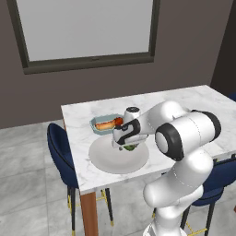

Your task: Place one cooked food and one vegetable from the large plate to each tupperware container.

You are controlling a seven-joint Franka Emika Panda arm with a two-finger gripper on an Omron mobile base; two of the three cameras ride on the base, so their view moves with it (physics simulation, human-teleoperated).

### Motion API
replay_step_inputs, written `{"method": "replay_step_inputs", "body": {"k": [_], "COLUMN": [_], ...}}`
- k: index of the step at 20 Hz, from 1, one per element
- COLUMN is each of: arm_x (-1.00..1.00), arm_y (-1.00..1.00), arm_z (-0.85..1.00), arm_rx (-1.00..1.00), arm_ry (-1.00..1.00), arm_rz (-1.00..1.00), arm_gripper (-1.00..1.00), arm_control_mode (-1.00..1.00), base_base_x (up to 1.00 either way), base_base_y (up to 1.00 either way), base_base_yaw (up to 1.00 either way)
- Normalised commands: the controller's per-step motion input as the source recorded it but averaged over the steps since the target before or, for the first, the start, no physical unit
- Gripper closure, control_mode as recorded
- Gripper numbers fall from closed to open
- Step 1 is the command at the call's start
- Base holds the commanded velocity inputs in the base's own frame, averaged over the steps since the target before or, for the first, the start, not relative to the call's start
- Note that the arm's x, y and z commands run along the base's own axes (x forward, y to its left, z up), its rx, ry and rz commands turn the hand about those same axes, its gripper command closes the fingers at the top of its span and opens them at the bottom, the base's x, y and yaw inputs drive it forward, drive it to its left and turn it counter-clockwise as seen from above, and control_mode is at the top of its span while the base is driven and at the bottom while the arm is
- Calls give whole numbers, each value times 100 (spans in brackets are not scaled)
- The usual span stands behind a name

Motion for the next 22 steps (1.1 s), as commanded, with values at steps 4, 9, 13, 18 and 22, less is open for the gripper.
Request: {"method": "replay_step_inputs", "body": {"k": [4, 9, 13, 18, 22], "arm_x": [0, 0, 0, 0, 0], "arm_y": [0, 0, 0, -3, -81], "arm_z": [-1, 0, 0, 0, 10], "arm_rx": [0, 0, 0, -1, -12], "arm_ry": [0, 0, 0, 0, 0], "arm_rz": [0, 0, 0, 0, -11], "arm_gripper": [-100, 100, 100, 100, 100], "arm_control_mode": [-100, -100, -100, -100, -100], "base_base_x": [0, 0, 0, 0, 0], "base_base_y": [0, 0, 0, 0, 0], "base_base_yaw": [0, 0, 0, 0, 0]}}
